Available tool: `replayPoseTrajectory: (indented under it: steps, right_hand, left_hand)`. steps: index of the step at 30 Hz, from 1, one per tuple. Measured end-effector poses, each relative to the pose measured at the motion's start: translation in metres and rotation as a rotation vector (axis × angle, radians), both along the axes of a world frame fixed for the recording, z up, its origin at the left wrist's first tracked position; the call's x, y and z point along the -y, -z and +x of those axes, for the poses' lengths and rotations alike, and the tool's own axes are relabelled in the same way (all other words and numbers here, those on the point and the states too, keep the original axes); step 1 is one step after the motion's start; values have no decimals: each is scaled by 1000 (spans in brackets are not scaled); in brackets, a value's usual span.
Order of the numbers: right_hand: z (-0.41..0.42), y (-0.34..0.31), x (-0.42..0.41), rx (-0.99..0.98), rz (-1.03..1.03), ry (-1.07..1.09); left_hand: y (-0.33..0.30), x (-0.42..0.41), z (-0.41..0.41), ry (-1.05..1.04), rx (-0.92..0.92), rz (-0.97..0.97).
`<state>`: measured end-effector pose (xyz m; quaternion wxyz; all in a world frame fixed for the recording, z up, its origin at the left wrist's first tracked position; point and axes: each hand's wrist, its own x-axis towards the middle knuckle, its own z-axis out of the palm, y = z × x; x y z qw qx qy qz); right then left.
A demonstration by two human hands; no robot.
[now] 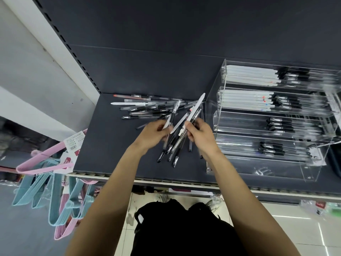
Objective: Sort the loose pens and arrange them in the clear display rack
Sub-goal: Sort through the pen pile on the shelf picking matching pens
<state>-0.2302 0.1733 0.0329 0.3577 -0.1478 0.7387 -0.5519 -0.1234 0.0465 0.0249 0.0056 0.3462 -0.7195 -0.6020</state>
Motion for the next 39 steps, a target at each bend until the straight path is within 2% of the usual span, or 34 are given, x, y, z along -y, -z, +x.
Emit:
replayPoseTrajectory:
  steps: [3,5,7,13,15,19,23,31,35,39]
  right_hand:
    - [7,-17,-1,155,-188,24]
    - [10,-24,0,168,-250,38]
    - [11,-26,1,125,-244,34]
    - [16,-17,9,-115,-72,-43]
    - [17,-17,11,-146,-33,-96]
    - [22,-20,16,-142,-17,-201]
    - [27,-24,20,-123,-13,-272]
    - [44,-16,38,-116,-81,-135]
    - [51,-15,41,-181,-106,-194]
    - [44,-21,45,-159,-82,-247]
  left_hand:
    - [-13,-21,11,-102,-173,265]
    - [-17,-34,13,-185,-257,388]
    - [-20,-46,12,-244,-312,429]
    - [-18,-68,11,-400,-368,343]
    - [-18,-71,15,-439,-374,366]
    - [-17,-75,27,-489,-401,400]
    - [-14,-76,36,-484,-358,299]
    - [-18,-81,41,-592,-347,378]
    - [-18,-84,42,-636,-372,291]
    - [-13,-81,47,-620,-339,203]
